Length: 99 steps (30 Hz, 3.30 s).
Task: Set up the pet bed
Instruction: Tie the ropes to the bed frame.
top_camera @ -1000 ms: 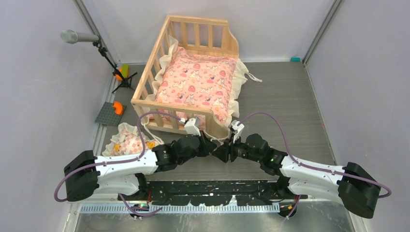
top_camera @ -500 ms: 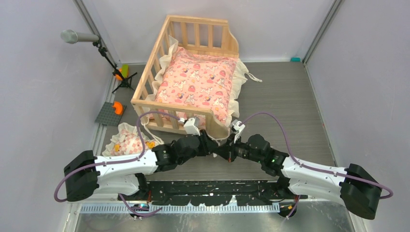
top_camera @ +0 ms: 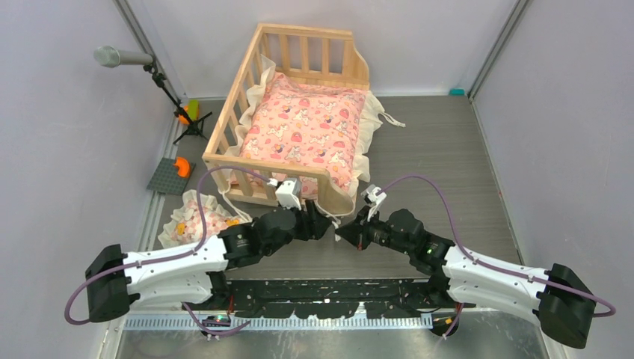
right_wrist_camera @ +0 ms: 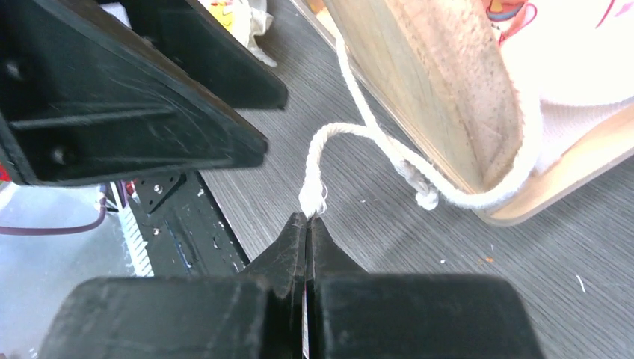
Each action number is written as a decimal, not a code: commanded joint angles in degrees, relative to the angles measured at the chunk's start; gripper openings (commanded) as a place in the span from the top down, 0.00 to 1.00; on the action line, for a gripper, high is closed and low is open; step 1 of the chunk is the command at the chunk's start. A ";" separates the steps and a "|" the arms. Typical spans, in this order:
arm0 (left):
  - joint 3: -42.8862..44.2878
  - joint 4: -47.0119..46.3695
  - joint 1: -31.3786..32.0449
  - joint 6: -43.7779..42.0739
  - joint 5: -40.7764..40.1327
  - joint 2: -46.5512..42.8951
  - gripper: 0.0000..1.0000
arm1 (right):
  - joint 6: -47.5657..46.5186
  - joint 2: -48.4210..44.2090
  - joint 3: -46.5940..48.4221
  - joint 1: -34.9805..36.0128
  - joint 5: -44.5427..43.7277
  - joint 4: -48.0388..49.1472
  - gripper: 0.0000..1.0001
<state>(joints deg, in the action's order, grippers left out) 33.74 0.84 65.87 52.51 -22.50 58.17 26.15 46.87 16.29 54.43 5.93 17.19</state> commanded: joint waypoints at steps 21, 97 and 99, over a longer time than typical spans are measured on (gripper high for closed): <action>-8.90 -17.49 -0.18 -77.12 21.47 -10.68 0.44 | -4.53 3.50 10.33 0.14 5.37 -9.76 1.00; -0.36 -12.12 -0.27 -85.46 16.01 4.70 1.00 | -6.18 -5.65 10.68 0.10 -5.76 -19.70 0.68; 0.97 -10.88 -0.24 -84.69 14.86 5.58 1.00 | -5.53 -6.24 10.69 0.15 -8.31 -20.32 0.68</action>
<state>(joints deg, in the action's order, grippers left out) 30.89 -10.41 65.87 -34.57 -5.04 62.76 19.86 42.22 25.19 54.43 1.28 -2.94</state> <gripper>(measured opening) 0.017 0.319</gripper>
